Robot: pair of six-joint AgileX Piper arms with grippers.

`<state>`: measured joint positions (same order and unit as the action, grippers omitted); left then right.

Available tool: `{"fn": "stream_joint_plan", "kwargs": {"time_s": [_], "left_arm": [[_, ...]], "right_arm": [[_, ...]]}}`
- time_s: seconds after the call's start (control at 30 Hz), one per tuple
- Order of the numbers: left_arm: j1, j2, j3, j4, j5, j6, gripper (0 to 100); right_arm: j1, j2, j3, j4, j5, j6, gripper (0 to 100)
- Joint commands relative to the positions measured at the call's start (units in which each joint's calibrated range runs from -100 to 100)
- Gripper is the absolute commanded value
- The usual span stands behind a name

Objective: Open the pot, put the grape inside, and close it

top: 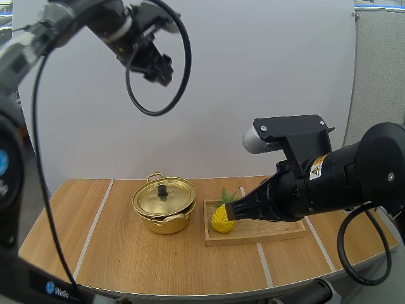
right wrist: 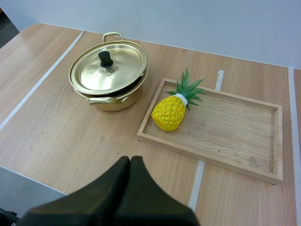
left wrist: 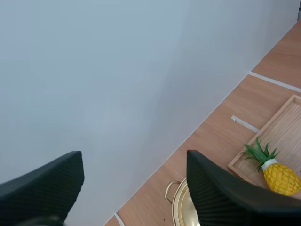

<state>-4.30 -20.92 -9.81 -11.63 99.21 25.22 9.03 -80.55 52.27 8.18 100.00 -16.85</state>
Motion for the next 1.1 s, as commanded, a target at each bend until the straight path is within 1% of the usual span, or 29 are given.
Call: {"fn": "stream_joint_plan", "kwargs": {"time_s": [0.0,0.13,0.4,0.53,0.73,1.07], "left_arm": [[-0.19,-7.33,-0.74,0.67,0.79,-1.15,100],[-0.19,-13.44,-0.74,1.35,0.79,-3.93,100],[-0.19,-22.58,0.28,1.35,0.79,-6.64,100],[-0.19,-27.22,5.71,1.25,0.79,-6.88,100],[-0.19,-33.44,16.64,1.25,0.79,-7.24,100],[-0.19,-42.37,27.39,1.14,0.79,-9.18,100]], "right_arm": [[-0.18,-0.76,0.03,0.11,0.00,-0.68,0],[-0.18,-0.76,0.03,0.11,0.00,-0.68,0],[-0.18,-0.76,0.03,0.11,0.00,-0.68,0],[-0.18,-0.76,0.03,0.11,0.00,-0.68,0],[-0.18,-0.76,0.03,0.11,0.00,-0.68,0],[-0.18,-0.76,0.03,0.11,0.00,-0.68,0]]}}
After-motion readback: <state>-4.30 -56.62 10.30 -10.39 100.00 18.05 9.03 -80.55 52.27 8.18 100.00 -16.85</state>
